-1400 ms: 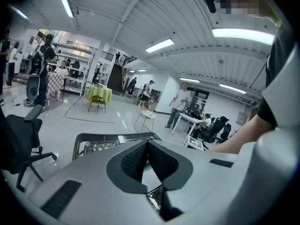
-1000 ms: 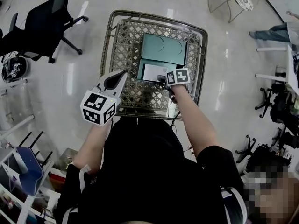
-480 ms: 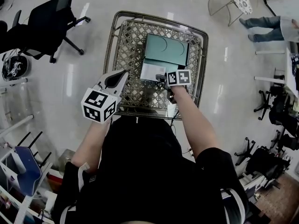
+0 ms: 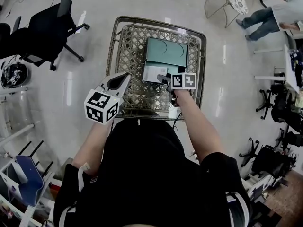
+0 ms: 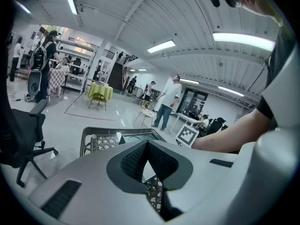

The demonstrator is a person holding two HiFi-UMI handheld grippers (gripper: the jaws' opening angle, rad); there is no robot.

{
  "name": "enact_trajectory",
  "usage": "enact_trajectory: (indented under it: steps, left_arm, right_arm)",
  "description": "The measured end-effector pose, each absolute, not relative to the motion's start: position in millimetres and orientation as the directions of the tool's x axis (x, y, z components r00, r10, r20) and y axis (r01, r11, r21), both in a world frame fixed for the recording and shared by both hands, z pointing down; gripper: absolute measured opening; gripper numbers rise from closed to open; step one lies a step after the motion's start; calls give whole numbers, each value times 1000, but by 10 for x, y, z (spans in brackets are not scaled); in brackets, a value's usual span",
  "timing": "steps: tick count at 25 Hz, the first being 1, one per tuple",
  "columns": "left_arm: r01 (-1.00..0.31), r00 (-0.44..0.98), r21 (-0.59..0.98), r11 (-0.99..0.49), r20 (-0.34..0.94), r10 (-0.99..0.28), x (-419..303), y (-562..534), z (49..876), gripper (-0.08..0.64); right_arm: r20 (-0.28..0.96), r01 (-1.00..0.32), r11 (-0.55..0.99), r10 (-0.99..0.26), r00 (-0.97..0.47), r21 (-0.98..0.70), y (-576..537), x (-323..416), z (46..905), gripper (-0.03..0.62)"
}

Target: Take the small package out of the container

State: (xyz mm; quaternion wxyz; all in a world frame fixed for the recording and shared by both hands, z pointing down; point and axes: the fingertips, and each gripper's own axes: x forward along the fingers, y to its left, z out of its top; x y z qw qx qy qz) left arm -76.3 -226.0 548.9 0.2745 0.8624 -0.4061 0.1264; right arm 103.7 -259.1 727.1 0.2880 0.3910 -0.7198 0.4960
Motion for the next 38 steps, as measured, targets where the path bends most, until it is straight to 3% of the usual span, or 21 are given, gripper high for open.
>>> enact_trajectory:
  steps: [20,26,29,34,35,37,38]
  left_arm:
    - [-775,632,372,-512,415,-655,-870,-2225,5390,6]
    - [-790,611,380,-482,418,-672,-946,-2214,5406,6]
    - [-795,604,383,-471,426,-674,-957,-2198,5431,6]
    - [-805,591,383,-453,439,-677,-1046,-2168,5463,6]
    - [-806,588,383,-451,442,-677,-1069,-2165,5475,6]
    - [-808,586,383,-447,446,-677,-1103,-2161,5496,6]
    - [-807,587,384,-448,446,-676,-1112,-2159,5501,6]
  right_arm:
    - [703,-739,424,-274,-656,-523,-2605,23,6681,218]
    - [760,-846,424,-415,-500,-324,-2737,296,6614,284]
    - [795,-860,340,-356,-492,-380,-2673,309,6869,321]
    - [843,-886,325,-320,-433,-331,-2632,249,7069,320]
    - [853,-893,319,-315,-417,-318,-2636,272,7114,308]
    - [865,-908,301,-322,-385,-292,-2658,348,7181,192]
    - [867,-914,295,-331,-372,-280,-2672,389,7193,167]
